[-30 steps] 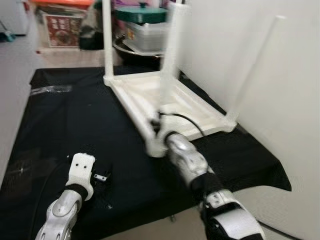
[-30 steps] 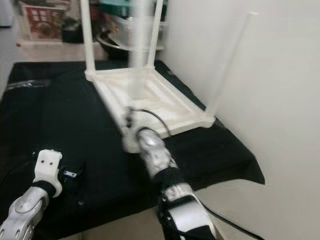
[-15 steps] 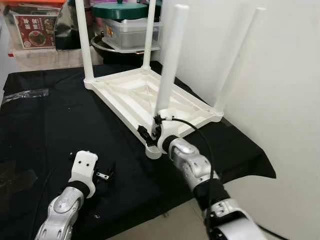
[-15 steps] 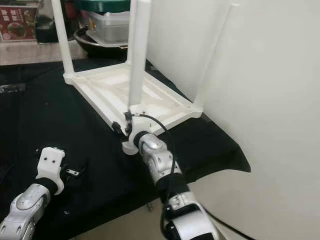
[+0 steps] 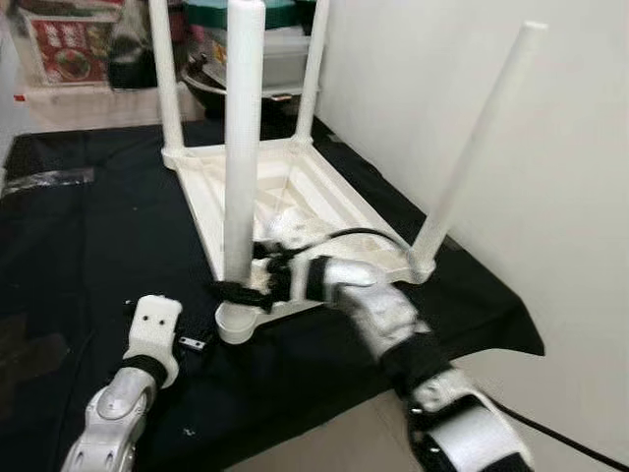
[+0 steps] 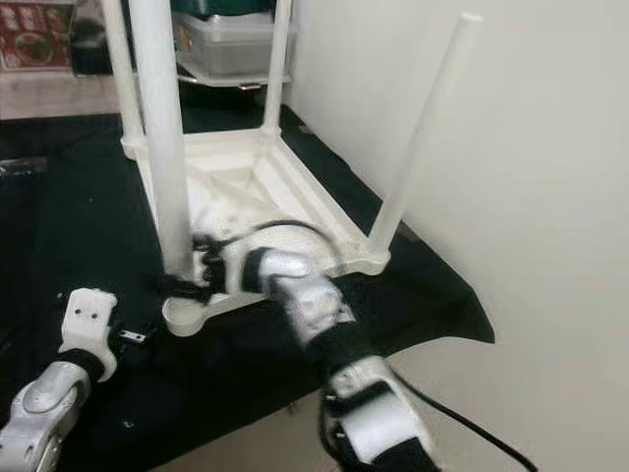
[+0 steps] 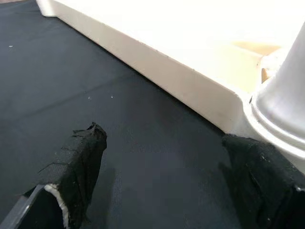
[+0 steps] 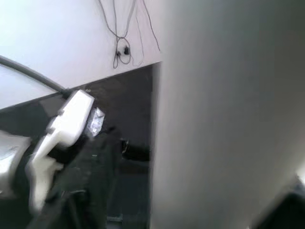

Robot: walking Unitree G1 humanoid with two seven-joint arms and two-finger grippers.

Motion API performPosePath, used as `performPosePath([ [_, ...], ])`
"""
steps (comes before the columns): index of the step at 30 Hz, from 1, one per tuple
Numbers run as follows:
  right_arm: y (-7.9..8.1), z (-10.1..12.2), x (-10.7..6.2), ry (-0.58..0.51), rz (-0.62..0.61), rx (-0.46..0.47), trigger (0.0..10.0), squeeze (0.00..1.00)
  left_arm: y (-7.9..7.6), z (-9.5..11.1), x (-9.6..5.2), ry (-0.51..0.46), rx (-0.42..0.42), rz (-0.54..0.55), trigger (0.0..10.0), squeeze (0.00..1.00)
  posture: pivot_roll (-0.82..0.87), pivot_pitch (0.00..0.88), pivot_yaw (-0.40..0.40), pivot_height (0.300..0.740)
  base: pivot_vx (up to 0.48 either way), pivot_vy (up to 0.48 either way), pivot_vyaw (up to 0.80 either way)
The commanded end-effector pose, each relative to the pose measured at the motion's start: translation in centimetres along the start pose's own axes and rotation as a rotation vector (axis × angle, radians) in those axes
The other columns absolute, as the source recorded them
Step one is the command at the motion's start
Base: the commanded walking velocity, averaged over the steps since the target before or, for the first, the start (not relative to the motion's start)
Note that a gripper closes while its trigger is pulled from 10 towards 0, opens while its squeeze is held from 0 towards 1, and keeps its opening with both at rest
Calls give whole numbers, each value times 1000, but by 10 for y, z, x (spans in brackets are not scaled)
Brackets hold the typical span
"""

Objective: Building children table

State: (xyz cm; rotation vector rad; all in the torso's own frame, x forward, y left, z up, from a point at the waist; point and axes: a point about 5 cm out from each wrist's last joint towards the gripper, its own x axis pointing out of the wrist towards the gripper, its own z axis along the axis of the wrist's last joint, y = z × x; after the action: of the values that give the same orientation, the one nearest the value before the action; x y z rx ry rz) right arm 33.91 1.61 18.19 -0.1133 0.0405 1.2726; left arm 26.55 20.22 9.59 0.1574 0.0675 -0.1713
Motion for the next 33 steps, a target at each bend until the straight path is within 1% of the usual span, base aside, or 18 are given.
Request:
performPosePath([
  [1, -5, -16, 10, 104, -179, 69, 0, 0, -8, -2, -1, 8, -1, -29, 10000, 0, 241, 0, -149, 740, 0, 0, 0],
  [4, -36, -31, -9, 155, -682, 222, 0, 0, -9, 0, 0, 4, -2, -37, 10000, 0, 238, 0, -143, 740, 0, 0, 0],
  [7, -42, -34, -17, 149, -783, 261, 0, 0, -8, 1, 1, 3, -1, -37, 10000, 0, 238, 0, -143, 740, 0, 0, 0],
  [9, -53, -39, -41, 105, -1013, 323, 0, 0, -6, 0, 1, 6, 2, -38, 10000, 0, 212, 0, -127, 740, 0, 0, 0],
  [13, -54, -40, -60, 82, -1150, 318, 0, 0, -7, -1, 1, 10, 1, -43, 10000, 0, 199, 0, -115, 740, 0, 0, 0],
  [16, -52, -38, -63, 80, -1166, 290, 0, 0, -9, -2, 1, 11, -2, -51, 10000, 0, 192, 0, -109, 740, 0, 0, 0],
  [17, -47, -35, -62, 75, -1139, 284, 3725, 0, -12, -1, 2, 10, -3, -60, 10000, 0, 188, 0, -103, 740, 0, 0, 0],
  [18, -41, -30, -59, 45, -1110, 281, 10000, 0, -14, 0, 3, 8, -4, -68, 10000, 0, 191, 0, -101, 740, 0, 0, 0],
  [19, -41, -30, -59, 45, -1110, 281, 10000, 0, -14, 0, 3, 8, -4, -68, 10000, 0, 191, 0, -101, 740, 0, 0, 0],
  [20, -34, -22, -54, -22, -1018, 293, 10000, 1000, -14, 1, 4, 7, -3, -72, 10000, 0, 195, 0, -102, 740, 0, 0, 0],
  [21, -34, -22, -54, -22, -1018, 293, 10000, 1000, -14, 1, 4, 7, -3, -72, 10000, 0, 195, 0, -102, 740, 0, 0, 0],
  [22, -28, -9, -44, -95, -866, 298, 10000, 1000, -12, 2, 4, 5, 0, -72, 10000, 0, 198, 0, -103, 740, 0, 0, 0],
  [23, -28, -9, -44, -95, -866, 298, 10000, 1000, -12, 2, 4, 5, 0, -72, 10000, 0, 198, 0, -103, 740, 0, 0, 0],
  [24, -23, 4, -36, -150, -699, 280, 10000, 1000, -9, 3, 4, 3, 3, -70, 10000, 0, 201, 0, -104, 740, 0, 0, 0],
  [25, -23, 4, -36, -150, -699, 280, 10000, 1000, -9, 3, 4, 3, 3, -70, 10000, 0, 201, 0, -104, 740, 0, 0, 0],
  [26, -17, 27, -31, -237, -425, 224, 10000, 0, -5, 2, 2, 6, 8, -64, 10000, 0, 197, 0, -103, 740, 0, 0, 0],
  [30, -14, 37, -33, -255, -212, 107, 10000, 0, -5, 0, 3, 9, 10, -61, 10000, 0, 201, 0, -108, 740, 0, 0, 0],
  [33, -16, 33, -30, -207, -181, 55, 10000, 0, -7, 2, 4, 3, 9, -64, 10000, 0, 211, 0, -112, 740, 0, 0, 0],
])
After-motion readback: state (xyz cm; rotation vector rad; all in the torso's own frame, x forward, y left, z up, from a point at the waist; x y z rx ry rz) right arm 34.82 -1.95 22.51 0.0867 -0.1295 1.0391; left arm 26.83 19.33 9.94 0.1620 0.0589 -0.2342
